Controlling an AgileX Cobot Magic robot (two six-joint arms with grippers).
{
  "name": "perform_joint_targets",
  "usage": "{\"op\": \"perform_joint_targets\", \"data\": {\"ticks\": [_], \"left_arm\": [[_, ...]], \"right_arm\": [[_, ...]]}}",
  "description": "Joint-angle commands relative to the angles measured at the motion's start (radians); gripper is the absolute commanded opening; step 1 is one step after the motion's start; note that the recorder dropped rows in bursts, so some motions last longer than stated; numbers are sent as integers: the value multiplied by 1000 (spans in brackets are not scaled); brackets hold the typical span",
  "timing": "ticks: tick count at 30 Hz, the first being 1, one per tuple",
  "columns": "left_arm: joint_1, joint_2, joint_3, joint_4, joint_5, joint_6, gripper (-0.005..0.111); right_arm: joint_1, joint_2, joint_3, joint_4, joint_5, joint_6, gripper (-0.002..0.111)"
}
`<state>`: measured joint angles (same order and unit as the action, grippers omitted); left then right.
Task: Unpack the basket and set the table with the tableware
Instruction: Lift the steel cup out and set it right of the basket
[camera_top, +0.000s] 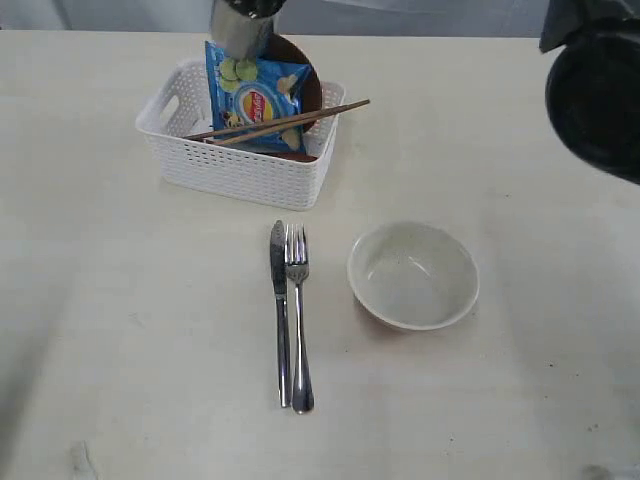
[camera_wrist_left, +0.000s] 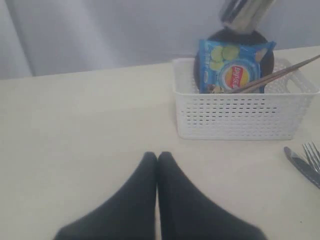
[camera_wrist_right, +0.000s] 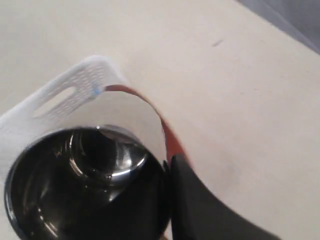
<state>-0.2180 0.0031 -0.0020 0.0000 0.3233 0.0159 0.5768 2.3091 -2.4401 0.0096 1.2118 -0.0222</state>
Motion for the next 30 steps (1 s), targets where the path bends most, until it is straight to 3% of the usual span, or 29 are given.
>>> {"op": "perform_joint_targets", "data": {"ticks": [1,7,12,20,30], "left_arm": [[2,-3,2,0,-4,-2,0],[2,-3,2,0,-4,-2,0],[2,-3,2,0,-4,-2,0],[2,-3,2,0,-4,-2,0],[2,-3,2,0,-4,-2,0]], "right_arm": [[-145,-65,62,-10,9,91,0],[-287,-180,306,-10,9,103,0],[-290,-184,533,-10,9,59,0],[-136,-72,524,-10,-44,59,0],[-54,17,370,38,-57,59,0]]}}
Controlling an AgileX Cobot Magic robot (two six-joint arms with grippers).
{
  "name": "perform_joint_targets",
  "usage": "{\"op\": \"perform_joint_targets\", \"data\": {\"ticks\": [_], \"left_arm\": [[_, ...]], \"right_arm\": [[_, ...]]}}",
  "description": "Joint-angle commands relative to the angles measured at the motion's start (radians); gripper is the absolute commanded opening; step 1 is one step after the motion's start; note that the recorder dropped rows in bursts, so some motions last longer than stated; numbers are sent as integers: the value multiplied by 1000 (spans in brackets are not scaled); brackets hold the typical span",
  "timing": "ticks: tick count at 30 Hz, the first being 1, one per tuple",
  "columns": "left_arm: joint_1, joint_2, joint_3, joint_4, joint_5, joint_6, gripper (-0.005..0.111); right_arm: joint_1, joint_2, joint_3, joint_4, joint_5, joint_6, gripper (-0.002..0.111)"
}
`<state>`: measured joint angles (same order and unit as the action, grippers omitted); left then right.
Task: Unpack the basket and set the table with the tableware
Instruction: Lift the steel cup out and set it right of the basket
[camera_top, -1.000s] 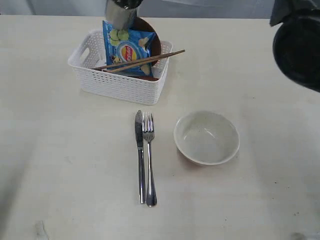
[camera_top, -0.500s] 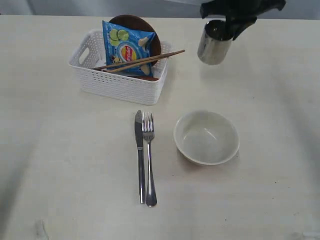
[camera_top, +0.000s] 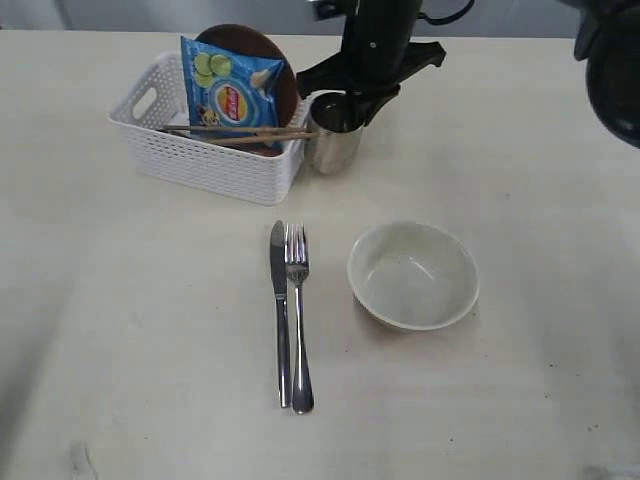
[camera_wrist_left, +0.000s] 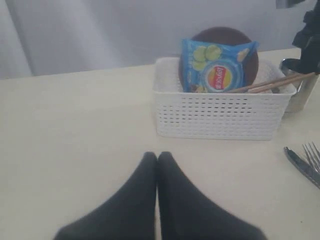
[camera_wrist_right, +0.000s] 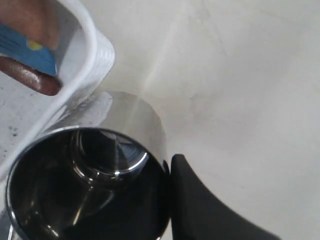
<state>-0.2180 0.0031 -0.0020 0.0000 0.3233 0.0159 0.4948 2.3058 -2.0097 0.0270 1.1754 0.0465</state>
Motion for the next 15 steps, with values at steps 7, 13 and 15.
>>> {"op": "perform_joint_targets", "data": {"ticks": [7,13,15], "left_arm": [[2,-3,2,0,-4,-2,0],[2,-3,2,0,-4,-2,0],[2,-3,2,0,-4,-2,0]], "right_arm": [[46,39,-112,21,-20,-9,0],[42,39,-131,-100,46,-5,0],[42,41,-131,-139,46,2,0]]}}
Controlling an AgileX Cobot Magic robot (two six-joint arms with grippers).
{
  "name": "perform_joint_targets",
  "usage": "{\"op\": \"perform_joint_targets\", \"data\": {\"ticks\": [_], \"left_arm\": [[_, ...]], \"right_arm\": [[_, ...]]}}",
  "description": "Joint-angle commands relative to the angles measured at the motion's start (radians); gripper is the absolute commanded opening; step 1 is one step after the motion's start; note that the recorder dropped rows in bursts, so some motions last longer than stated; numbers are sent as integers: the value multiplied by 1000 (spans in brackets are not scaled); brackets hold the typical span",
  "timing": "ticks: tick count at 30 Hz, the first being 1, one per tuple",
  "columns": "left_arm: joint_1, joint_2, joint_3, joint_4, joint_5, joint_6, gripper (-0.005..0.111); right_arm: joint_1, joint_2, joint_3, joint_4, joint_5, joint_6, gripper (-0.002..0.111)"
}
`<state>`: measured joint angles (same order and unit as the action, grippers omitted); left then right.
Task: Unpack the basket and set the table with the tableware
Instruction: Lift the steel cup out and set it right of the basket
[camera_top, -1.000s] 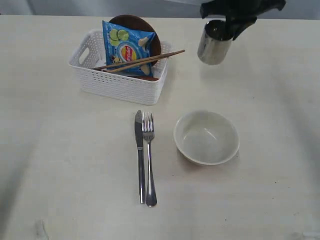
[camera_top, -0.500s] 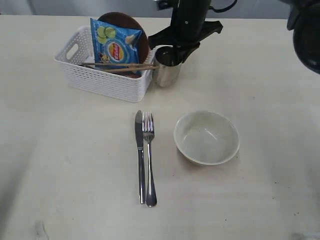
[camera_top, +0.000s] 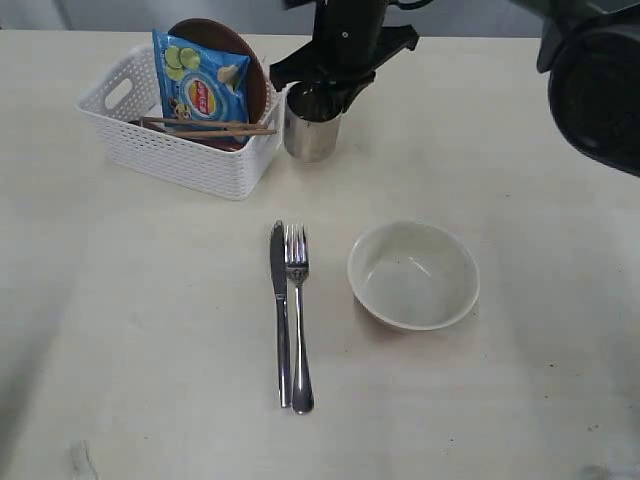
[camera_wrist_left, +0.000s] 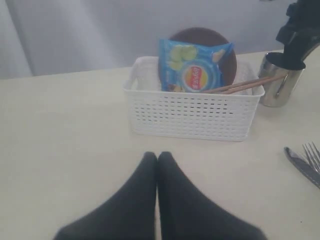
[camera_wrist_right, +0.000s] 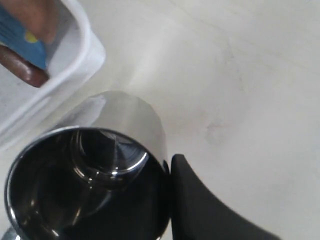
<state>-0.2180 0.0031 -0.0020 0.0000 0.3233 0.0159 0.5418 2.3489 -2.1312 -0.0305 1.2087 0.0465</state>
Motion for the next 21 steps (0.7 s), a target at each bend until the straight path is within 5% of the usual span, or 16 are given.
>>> {"op": "perform_joint_targets", "data": {"ticks": [1,19,21], "left_arm": [[2,-3,2,0,-4,-2,0],[2,-3,2,0,-4,-2,0],[2,-3,2,0,-4,-2,0]], "right_arm": [[-5,1,-10,-91,12,2,0],[-5,53,-7,3,12,-10,0],[-5,49,-7,3,12,-10,8]]}}
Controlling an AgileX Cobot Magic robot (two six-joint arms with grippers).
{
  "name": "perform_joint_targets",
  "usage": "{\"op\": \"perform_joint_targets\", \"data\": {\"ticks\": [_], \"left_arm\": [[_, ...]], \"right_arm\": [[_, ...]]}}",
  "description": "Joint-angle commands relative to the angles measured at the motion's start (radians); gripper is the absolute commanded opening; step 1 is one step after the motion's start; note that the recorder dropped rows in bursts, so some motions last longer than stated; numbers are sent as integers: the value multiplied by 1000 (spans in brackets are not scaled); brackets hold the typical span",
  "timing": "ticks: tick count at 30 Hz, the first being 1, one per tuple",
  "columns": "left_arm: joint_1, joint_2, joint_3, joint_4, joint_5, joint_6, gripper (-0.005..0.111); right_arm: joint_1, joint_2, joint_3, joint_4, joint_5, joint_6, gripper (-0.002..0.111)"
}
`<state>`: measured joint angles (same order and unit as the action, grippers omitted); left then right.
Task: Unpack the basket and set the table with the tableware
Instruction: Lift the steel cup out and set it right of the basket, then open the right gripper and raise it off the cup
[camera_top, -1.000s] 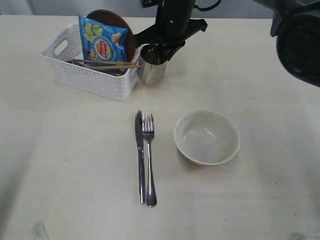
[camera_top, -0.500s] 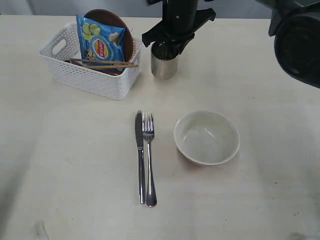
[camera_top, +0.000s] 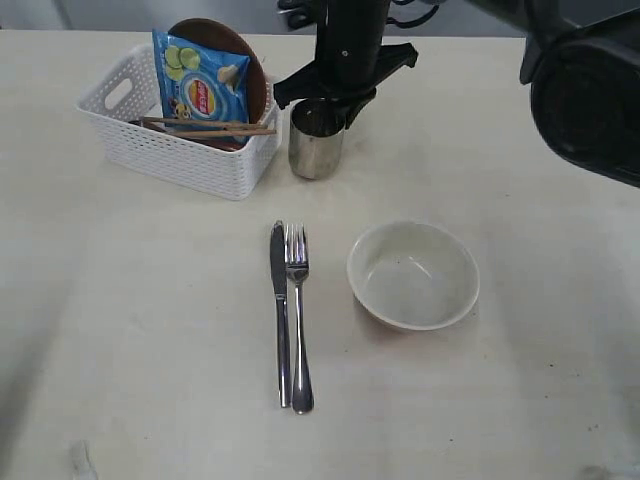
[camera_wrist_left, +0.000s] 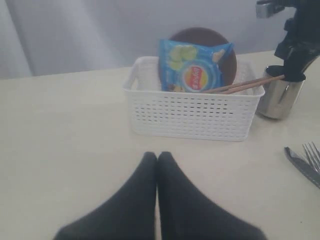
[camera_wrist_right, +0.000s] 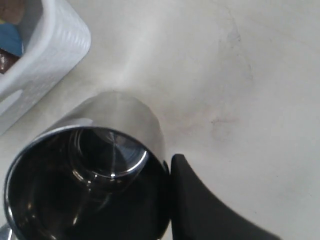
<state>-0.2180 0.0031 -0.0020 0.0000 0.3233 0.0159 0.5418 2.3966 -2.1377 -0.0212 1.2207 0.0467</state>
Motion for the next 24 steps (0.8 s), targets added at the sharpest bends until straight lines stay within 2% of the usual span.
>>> {"op": "perform_joint_targets", "data": {"ticks": [1,3,6,17,24], "left_arm": [[2,-3,2,0,-4,-2,0],[2,-3,2,0,-4,-2,0],[2,-3,2,0,-4,-2,0],[2,-3,2,0,-4,-2,0],[2,-3,2,0,-4,-2,0]], "right_arm": [[-5,-2,-1,-7,0,-11,15],[-5,-11,-1,-7,0,-11,32],[-5,-26,-1,-7,0,-11,47],[-8,-142,6,-27,0,-4,48],[-78,-256,143,21,0,34,48]]}}
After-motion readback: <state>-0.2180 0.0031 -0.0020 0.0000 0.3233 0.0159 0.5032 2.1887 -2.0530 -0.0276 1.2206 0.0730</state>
